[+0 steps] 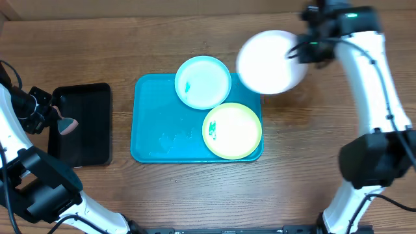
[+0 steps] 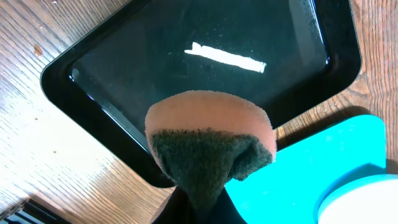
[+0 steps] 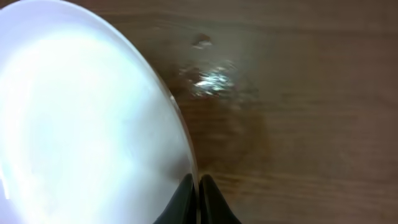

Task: Clean dirty plates on tray and stack at the side
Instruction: 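Place the white plate on the table right of the tray, then move the right gripper to the light-blue plate and grip its rim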

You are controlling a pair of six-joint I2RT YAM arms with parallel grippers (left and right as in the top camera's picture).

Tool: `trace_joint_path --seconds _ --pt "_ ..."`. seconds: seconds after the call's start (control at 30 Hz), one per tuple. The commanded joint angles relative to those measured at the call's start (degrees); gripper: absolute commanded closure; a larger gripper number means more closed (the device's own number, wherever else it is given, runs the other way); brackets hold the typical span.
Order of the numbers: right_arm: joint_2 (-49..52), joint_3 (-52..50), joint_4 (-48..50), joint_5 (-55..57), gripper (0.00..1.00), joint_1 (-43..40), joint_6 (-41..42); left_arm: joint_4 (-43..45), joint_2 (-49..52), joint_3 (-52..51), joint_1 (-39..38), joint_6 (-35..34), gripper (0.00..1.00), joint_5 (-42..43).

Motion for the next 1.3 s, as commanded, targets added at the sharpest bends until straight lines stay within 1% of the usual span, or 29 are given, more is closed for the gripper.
trace_joint_path --seconds 0.0,0.13,0.23,0.4,0.5,0.67,0.7,0.73,0.8,0.83,0.87,0.9,0.97,1.07,1.1,1.13,1.17,1.23,1.27 --pt "-1.0 -3.3 -0.2 -6.1 0.96 -6.3 0.9 0.3 -1.9 1.0 -0.9 1.1 0.96 0.6" --pt "0.0 -8.0 1.0 -7.8 0.96 -12.6 0.9 0.7 -1.9 1.0 -1.1 1.1 0.96 0.6" --pt "0.1 -13.6 5.3 -8.6 0.96 -15.2 0.7 0.9 -1.9 1.0 -1.1 1.1 0.96 0.6" --pt "0.1 -21.2 13.2 -8.7 0.96 -15.7 0.7 0.8 -1.9 1.0 -1.2 1.6 0.96 0.6" --pt "0.1 -23.9 16.5 -8.6 0.96 -15.6 0.7 0.8 -1.9 1.0 -1.1 1.6 0.96 0.6" --pt "0.1 -24.3 16.9 -8.3 0.96 -15.6 0.7 0.9 -1.9 1.0 -1.1 1.6 0.96 0.6" --pt "0.1 -24.3 16.8 -8.3 0.94 -15.6 0.7 0.9 -1.9 1.0 -1.2 1.6 0.96 0.6" --pt "0.1 -24.3 16.5 -8.3 0.89 -15.6 0.7 0.9 -1.9 1.0 -1.1 1.6 0.96 0.6" --pt "0.1 -24.3 16.2 -8.3 0.87 -15.6 0.7 0.9 -1.9 1.0 -1.1 1.6 0.96 0.6" --pt "0.1 -24.3 16.2 -8.3 0.83 -15.6 0.7 0.9 -1.9 1.0 -1.1 1.6 0.96 0.6" --pt "0.1 -24.3 16.2 -8.3 0.76 -15.6 0.7 0.9 -1.9 1.0 -1.1 1.6 0.96 0.6" --pt "0.1 -24.3 16.2 -8.6 0.64 -15.5 0.7 0.9 -1.9 1.0 -1.1 1.6 0.96 0.6" --pt "0.1 -24.2 16.4 -12.4 0.59 -15.4 0.5 0.9 -1.9 1.0 -1.1 1.6 0.96 0.6" --pt "0.1 -23.6 17.6 -23.5 0.56 -14.5 -2.9 1.1 -1.9 1.0 -1.3 1.6 0.96 0.6" --pt "0.1 -23.5 19.9 -29.1 0.51 -13.3 -3.5 1.4 -1.9 1.0 -1.5 1.6 0.96 0.6" --pt "0.1 -23.5 21.7 -31.3 0.46 -12.3 -3.4 1.4 -1.9 1.0 -1.7 1.6 0.96 0.6" --pt "0.1 -23.5 23.5 -32.2 0.37 -11.3 -3.4 1.4 -1.9 1.0 -1.9 1.6 0.96 0.6" --pt "0.1 -23.5 27.9 -32.7 0.08 -8.3 -3.4 1.4 -1.9 1.0 -2.3 1.6 0.96 0.6" --pt "0.1 -23.5 30.4 -32.7 0.00 -6.5 -3.4 1.4 -1.9 1.0 -2.6 1.8 0.96 0.6"
